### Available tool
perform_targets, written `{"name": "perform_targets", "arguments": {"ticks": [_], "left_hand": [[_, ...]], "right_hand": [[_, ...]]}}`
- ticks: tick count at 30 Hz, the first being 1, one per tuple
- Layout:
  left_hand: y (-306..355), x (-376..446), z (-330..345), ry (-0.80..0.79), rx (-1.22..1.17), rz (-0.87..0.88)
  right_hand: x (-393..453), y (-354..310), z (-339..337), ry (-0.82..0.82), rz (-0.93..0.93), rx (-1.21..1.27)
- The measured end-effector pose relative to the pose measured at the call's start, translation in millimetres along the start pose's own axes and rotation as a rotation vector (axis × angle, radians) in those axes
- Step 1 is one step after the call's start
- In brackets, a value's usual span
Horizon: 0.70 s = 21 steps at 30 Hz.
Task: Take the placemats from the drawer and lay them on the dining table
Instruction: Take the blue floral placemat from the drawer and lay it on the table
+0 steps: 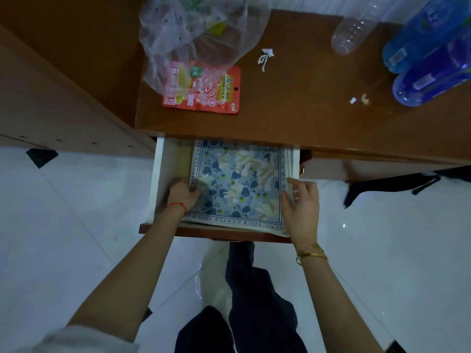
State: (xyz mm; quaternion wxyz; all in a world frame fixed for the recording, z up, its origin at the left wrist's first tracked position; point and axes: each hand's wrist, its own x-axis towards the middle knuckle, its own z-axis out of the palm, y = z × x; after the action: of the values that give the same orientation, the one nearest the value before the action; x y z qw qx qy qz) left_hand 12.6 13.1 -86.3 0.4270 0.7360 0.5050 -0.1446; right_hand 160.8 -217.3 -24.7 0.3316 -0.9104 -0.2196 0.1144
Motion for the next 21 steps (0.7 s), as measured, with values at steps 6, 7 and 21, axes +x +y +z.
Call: {"name": "perform_targets", "arguments": {"ticks": [6,7,21], "left_hand": [[-5,7,-2,-0.057,0.003,-0.051],[-6,6,-2,-0.077,0.003,-0.056],[1,-27,-29,-0.069,-0.4,-0.003]], "right_hand": [[-5,-1,2,0.021,0.04,0.029],[-4,-2,2,0.026,0.052,0.039],[-8,-4,-21,0.008,0.214,0.137]]}}
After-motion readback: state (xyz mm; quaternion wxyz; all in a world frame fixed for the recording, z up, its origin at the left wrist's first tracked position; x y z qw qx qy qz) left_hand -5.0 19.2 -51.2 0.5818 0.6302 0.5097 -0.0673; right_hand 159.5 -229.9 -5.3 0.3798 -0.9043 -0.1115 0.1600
